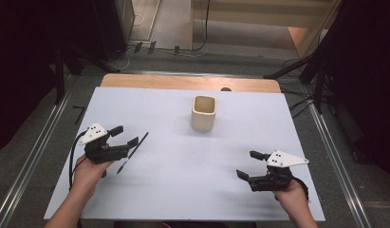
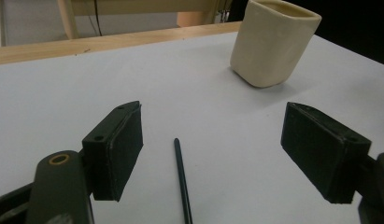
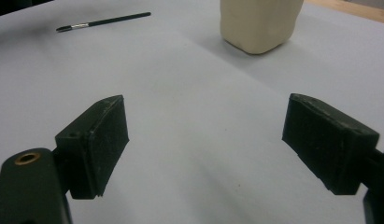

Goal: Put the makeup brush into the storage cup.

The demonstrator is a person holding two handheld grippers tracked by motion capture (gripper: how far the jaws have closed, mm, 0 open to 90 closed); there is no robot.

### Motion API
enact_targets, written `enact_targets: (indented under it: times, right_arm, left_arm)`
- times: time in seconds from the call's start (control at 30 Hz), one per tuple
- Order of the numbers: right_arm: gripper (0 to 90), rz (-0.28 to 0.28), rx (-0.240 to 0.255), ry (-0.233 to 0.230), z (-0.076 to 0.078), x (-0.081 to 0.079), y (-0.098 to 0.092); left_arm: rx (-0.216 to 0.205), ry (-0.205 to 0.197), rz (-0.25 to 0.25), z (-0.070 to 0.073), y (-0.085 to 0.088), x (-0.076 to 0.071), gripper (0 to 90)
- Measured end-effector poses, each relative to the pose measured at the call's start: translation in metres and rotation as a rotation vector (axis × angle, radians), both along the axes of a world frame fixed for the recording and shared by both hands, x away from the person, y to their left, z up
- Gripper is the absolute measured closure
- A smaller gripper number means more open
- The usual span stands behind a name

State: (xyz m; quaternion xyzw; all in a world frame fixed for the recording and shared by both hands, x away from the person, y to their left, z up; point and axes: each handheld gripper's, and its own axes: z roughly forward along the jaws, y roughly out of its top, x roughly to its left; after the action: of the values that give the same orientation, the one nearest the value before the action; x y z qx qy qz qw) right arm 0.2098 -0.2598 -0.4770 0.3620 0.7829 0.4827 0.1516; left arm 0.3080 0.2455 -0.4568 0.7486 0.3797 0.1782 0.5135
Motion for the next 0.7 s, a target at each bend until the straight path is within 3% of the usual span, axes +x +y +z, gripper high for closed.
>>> enact_targets:
  times: [0.4,0.6,0.7]
  right_arm:
    - [15.3,0.000,-0.003,0.002,0.000,0.000,0.000]
    - [15.3,0.006,-0.010,0.005,0.000,0.001,0.001]
    - [15.3,0.005,-0.011,0.007,-0.001,0.001,0.001]
  left_arm:
    - [-0.018,-0.009,0.022,-0.002,-0.002,0.008,21.3]
    - [0.033,-0.019,0.003,-0.005,-0.015,0.018,21.3]
    - [0.018,-0.024,0.000,-0.006,-0.021,0.024,21.3]
